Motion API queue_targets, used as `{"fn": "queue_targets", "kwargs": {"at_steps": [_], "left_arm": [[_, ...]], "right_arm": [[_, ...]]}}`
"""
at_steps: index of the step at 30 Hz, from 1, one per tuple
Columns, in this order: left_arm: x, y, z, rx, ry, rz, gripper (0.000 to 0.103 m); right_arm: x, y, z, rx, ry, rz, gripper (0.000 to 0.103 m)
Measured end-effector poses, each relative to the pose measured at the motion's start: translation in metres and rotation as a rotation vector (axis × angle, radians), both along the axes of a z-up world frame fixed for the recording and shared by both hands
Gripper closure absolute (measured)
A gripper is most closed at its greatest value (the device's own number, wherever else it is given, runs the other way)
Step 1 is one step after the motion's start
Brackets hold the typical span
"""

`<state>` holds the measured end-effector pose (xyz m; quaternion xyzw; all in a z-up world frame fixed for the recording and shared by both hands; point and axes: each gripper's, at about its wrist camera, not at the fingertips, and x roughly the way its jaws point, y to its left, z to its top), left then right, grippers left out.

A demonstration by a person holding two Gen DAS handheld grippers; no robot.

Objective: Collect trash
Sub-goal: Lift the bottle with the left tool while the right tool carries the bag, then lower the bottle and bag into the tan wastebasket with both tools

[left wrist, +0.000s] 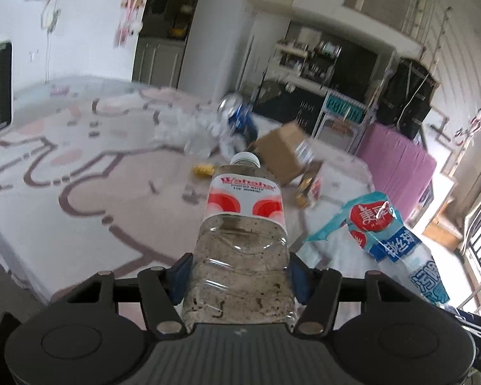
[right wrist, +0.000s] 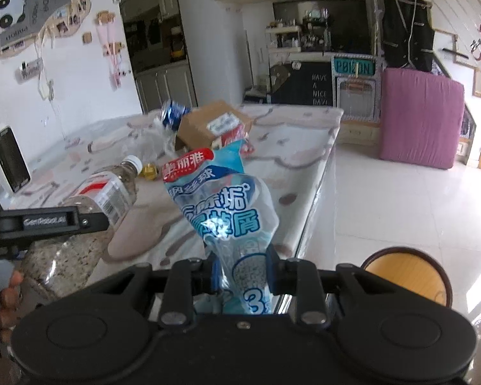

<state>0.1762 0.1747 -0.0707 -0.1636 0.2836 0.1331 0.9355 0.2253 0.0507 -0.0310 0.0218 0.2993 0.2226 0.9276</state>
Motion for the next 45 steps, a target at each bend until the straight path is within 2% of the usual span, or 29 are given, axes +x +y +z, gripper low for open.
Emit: {"fn": "queue_targets", "kwargs": {"at_steps": [6,11,23,34,39,45], "left_arm": [[-0.012,-0.024,0.038,0.043,-0.101,-0.036,0.042],[-0.015,-0.05,0.059,0.065,-0.152,-0.093,0.042],[0.005,-0.125,0.067,0.08,-0.174,-0.237,0.042],[0.049,-0.201,0.044,0.073,-0.129,-0.38,0.042],[0.084,-0.232,0.014,0.055,-0.058,-0.435,0.042],[0.135,-0.264,-0.032,0.041,0.051,-0.47,0.042]], "right_arm": [[-0.007,-0.021,0.023,0.039,-0.061,-0.035,0.076],[-0.014,-0.042,0.04,0.063,-0.106,-0.067,0.076],[-0.029,-0.11,0.051,0.079,-0.156,-0.185,0.076],[-0.018,-0.182,0.032,0.062,-0.125,-0.341,0.076],[-0.005,-0.212,0.009,0.052,-0.075,-0.397,0.076],[0.022,-0.242,-0.032,0.037,0.027,-0.448,0.076]]}}
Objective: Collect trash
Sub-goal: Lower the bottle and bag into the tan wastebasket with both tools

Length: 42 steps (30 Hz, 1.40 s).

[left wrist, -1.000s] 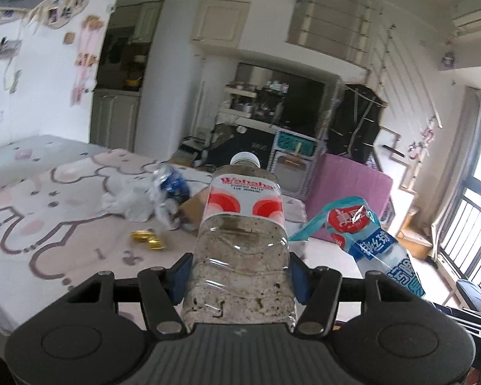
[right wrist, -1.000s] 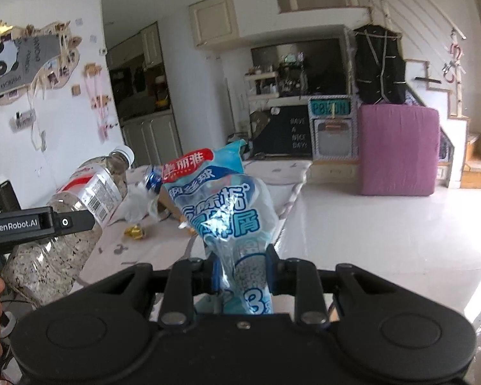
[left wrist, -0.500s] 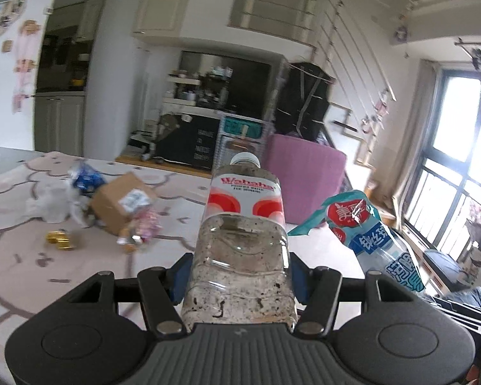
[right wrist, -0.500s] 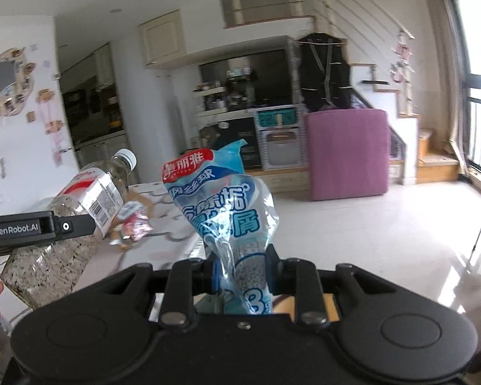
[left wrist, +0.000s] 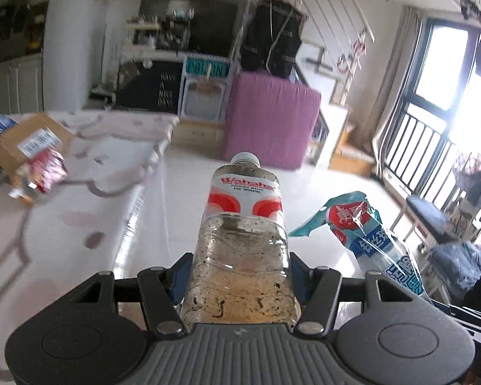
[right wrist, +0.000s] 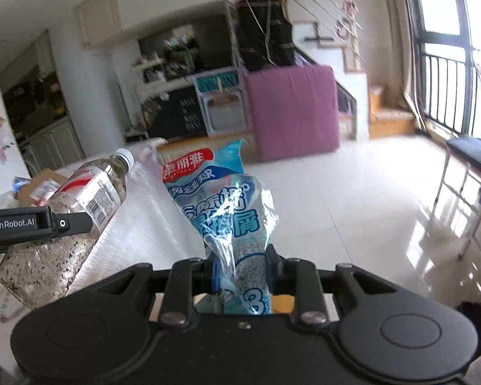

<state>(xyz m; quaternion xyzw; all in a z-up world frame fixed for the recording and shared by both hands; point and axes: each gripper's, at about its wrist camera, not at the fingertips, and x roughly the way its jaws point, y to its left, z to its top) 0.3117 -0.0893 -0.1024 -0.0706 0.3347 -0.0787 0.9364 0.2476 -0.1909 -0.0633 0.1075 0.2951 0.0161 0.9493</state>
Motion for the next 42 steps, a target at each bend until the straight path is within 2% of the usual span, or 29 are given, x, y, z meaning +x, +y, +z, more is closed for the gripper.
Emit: {"fn": "queue_targets", "kwargs": {"at_steps": [7,14,19,27,36,42], "left_arm": [[0.063,-0.028,-0.053,0.006,0.164,-0.019,0.042],[0.126,-0.044,-0.098,0.006,0.349,-0.04,0.042],[0.166,-0.044,-0.132,-0.009,0.484,-0.039,0.042],[0.209,-0.043,-0.187,-0.019,0.684,-0.05,0.042],[0.234,-0.047,-0.24,0.003,0.796,-0.017,0.042],[0.237,-0.046,-0.256,0.019,0.844,0.02,0.042]], "right_arm": [[0.05,-0.023,-0.05,0.024,0.144,-0.036,0.076],[0.103,-0.028,-0.086,0.059,0.309,-0.05,0.076],[0.133,-0.031,-0.114,0.087,0.426,-0.064,0.076],[0.174,-0.023,-0.146,0.146,0.575,-0.074,0.076],[0.227,-0.013,-0.206,0.199,0.766,-0.083,0.074],[0.246,0.004,-0.231,0.145,0.917,-0.004,0.073]]}}
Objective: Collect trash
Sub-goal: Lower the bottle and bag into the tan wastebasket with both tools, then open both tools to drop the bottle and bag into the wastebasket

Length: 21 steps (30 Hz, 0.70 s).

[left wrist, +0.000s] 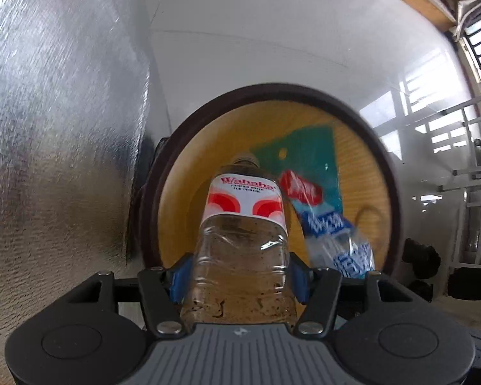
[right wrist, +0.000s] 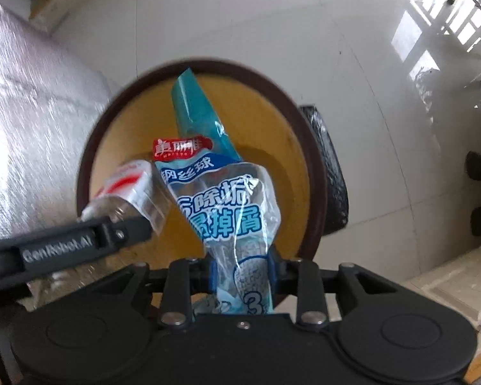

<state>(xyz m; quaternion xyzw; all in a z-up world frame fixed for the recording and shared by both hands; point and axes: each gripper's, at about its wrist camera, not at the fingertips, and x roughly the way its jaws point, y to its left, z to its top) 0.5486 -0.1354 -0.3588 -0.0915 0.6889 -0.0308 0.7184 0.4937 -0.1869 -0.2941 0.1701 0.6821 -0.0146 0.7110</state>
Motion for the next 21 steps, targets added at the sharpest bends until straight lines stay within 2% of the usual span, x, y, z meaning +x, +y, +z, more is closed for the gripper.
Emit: {"fn": "queue_targets", "kwargs": {"at_steps": [6,9,12,15,17,21], "left_arm": [[0.005,-0.002,-0.003,-0.011,0.027,0.007,0.042],[0.01,-0.001,-0.007,-0.018,0.029,0.006,0.042],[0.014,-0.003,-0.013,-0.021,0.03,0.021,0.042],[0.018,-0.001,-0.017,-0.029,0.024,0.056,0.042],[0.023,-0.002,-0.018,-0.033,0.025,0.07,0.042],[0.03,-0.002,-0.021,-0.031,0.021,0.067,0.042]], "right_arm": [[-0.004,0.006,0.003,0.025,0.096,-0.033,0.072],[0.003,0.006,0.004,0.012,0.092,-0.044,0.071],[0.017,0.003,0.001,-0.011,0.068,-0.059,0.066],[0.028,0.005,-0.001,-0.067,0.016,-0.046,0.055],[0.031,0.007,0.001,-0.088,-0.001,-0.035,0.043],[0.023,-0.006,0.006,-0.046,-0.035,-0.062,0.037]]}}
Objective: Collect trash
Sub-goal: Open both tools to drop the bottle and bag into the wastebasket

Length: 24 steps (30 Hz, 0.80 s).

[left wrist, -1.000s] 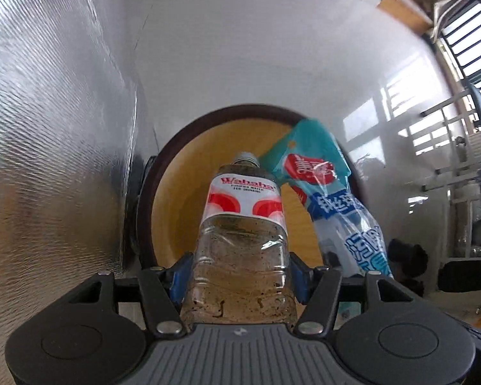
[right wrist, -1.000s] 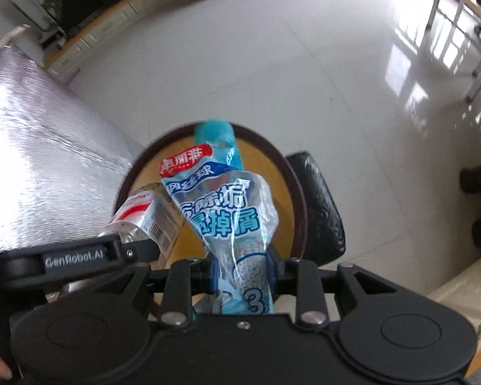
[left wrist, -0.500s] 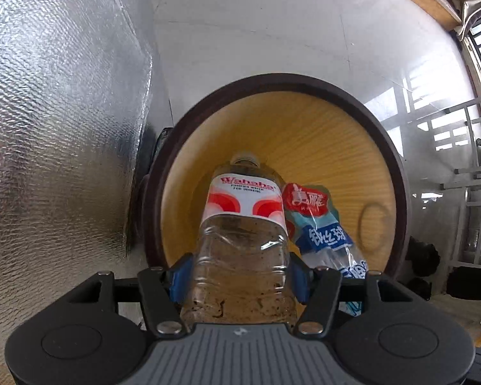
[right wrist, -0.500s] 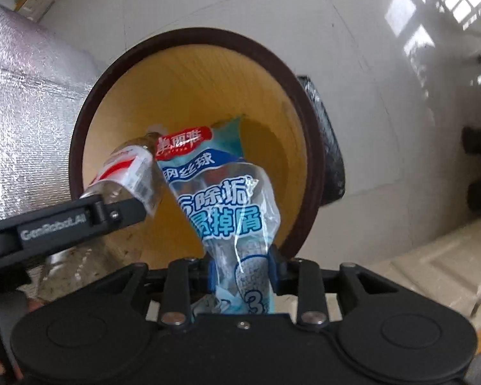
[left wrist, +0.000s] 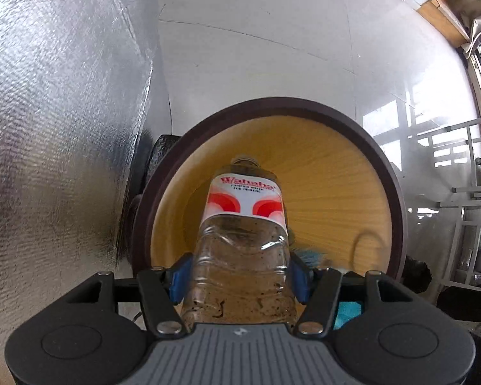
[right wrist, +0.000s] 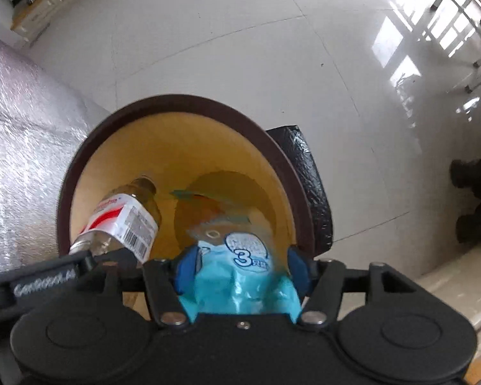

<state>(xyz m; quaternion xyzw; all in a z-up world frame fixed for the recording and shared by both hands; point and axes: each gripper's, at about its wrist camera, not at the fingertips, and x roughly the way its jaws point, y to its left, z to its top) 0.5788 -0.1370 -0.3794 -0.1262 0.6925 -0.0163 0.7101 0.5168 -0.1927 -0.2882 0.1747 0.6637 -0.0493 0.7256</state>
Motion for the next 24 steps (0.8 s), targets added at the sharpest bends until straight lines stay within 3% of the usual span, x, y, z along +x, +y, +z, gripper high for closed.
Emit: {"fn": "queue_targets", "kwargs": {"at_steps": [2,9,10,11,13,24], "left_arm": [[0.002,-0.003,-0.004,-0.005,0.003,-0.002,0.042],[0.003,-0.006,-0.013,-0.015,0.021,-0.034,0.04],[0.001,-0.004,-0.014,-0.02,0.029,-0.031,0.035],[0.001,0.0,-0.015,-0.021,0.037,-0.025,0.023],[-0.001,0.003,-0.011,-0.015,0.03,-0.027,0.016],[-0.018,0.01,0.011,-0.02,-0.001,-0.094,0.016]], "right_arm": [[-0.009,-0.007,0.002,0.037,-0.022,-0.02,0.034],[-0.024,-0.008,0.032,0.029,-0.09,0.007,0.034],[-0.025,-0.009,0.034,0.03,-0.093,0.006,0.035],[-0.026,-0.011,0.035,0.031,-0.097,0.006,0.035],[-0.024,-0.014,0.036,0.037,-0.1,0.006,0.035],[-0.026,-0.029,0.028,0.065,-0.092,0.002,0.035]]}}
